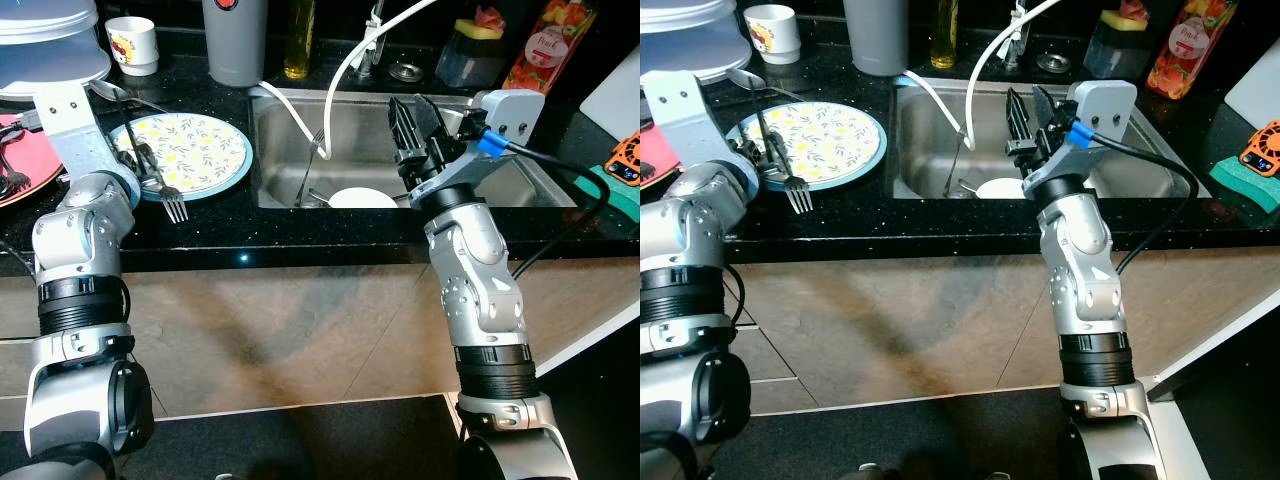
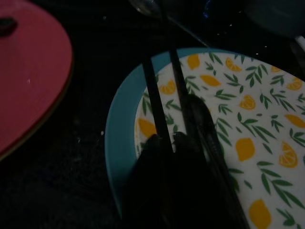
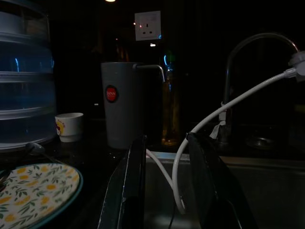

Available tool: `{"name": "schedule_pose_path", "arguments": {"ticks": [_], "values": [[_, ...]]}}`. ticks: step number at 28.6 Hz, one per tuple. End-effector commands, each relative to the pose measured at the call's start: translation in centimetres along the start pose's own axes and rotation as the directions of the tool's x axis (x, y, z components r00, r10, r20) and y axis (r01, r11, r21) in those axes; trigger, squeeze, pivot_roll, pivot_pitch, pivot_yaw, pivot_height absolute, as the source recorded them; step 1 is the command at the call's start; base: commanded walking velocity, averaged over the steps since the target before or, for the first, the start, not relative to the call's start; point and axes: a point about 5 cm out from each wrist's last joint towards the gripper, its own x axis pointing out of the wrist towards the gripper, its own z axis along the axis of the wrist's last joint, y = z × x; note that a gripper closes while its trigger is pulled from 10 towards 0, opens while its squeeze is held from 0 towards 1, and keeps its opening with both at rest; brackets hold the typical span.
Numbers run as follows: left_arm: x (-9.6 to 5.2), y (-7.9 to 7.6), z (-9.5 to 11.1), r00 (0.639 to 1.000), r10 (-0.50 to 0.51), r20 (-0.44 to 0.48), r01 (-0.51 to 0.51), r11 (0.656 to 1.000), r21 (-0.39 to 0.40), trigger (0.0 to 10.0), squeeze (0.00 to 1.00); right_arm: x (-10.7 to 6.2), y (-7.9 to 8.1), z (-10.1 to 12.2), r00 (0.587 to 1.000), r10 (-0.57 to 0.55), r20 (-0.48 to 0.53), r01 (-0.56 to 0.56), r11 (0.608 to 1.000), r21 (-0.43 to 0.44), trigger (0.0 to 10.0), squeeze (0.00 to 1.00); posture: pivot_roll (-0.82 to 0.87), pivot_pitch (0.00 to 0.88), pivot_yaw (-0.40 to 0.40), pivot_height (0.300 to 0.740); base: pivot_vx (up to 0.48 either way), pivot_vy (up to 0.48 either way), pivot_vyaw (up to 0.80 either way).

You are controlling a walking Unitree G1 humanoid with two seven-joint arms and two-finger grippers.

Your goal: Kitchen organization

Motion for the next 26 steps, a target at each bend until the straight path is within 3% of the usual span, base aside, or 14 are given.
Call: {"name": "schedule_pose_path", "arguments": {"ticks": [1, 10, 16, 17, 19, 20, 22, 26], "values": [[0.5, 0.9, -1.8, 0.996, 0.069, -0.060, -0.064, 0.995, 0.076, 0.0, 0.00, 0.0, -0.5, 0.2, 1.000, -0.016, -0.003, 0.016, 1.000, -0.005, 10.0, 0.00, 0.18, 0.079, -0.082, 0.740, 0.000, 0.000, 0.00], [0.0, 1.3, 0.8, 0.982, 0.137, 0.134, -0.159, 0.971, 0.179, 0.0, 0.00, 0.0, -0.6, 0.3, 1.000, -0.018, -0.001, 0.018, 1.000, -0.008, 10.0, 0.00, 0.18, 0.083, -0.085, 0.740, 0.000, 0.000, 0.00], [-0.6, 0.8, 3.1, 0.957, 0.127, 0.262, -0.179, 0.967, 0.183, 0.4, 0.00, 0.1, -0.6, 0.3, 1.000, -0.017, -0.002, 0.017, 1.000, -0.007, 10.0, 0.00, 0.18, 0.081, -0.089, 0.740, 0.000, 0.000, 0.00], [-0.7, 0.5, 3.5, 0.955, 0.106, 0.276, -0.162, 0.968, 0.190, 10.0, 0.00, 0.1, -0.6, 0.3, 1.000, -0.017, -0.001, 0.017, 1.000, -0.007, 10.0, 0.00, 0.18, 0.081, -0.090, 0.740, 0.000, 0.000, 0.00], [-0.7, -0.5, 3.4, 0.973, 0.038, 0.229, -0.075, 0.985, 0.154, 10.0, 0.00, 0.2, -0.6, 0.3, 1.000, -0.017, 0.000, 0.017, 1.000, -0.007, 10.0, 0.00, 0.18, 0.080, -0.092, 0.740, 0.000, 0.000, 0.00], [-0.7, -1.2, 3.2, 0.979, -0.001, 0.203, -0.029, 0.989, 0.145, 10.0, 1.00, 0.3, -0.6, 0.3, 1.000, -0.016, 0.000, 0.016, 1.000, -0.006, 10.0, 0.00, 0.18, 0.080, -0.091, 0.740, 0.000, 0.000, 0.00], [-0.6, -2.0, 2.4, 0.987, -0.020, 0.159, -0.001, 0.991, 0.136, 10.0, 1.00, 0.3, -0.6, 0.4, 1.000, -0.014, 0.003, 0.014, 1.000, -0.005, 10.0, 0.00, 0.18, 0.080, -0.088, 0.740, 0.000, 0.000, 0.00], [-0.6, -1.9, 1.9, 0.989, 0.015, 0.145, -0.034, 0.991, 0.132, 10.0, 1.00, 0.2, -0.6, 0.4, 1.000, -0.015, 0.005, 0.015, 1.000, -0.006, 10.0, 0.00, 0.17, 0.079, -0.086, 0.740, 0.000, 0.000, 0.00]]}}
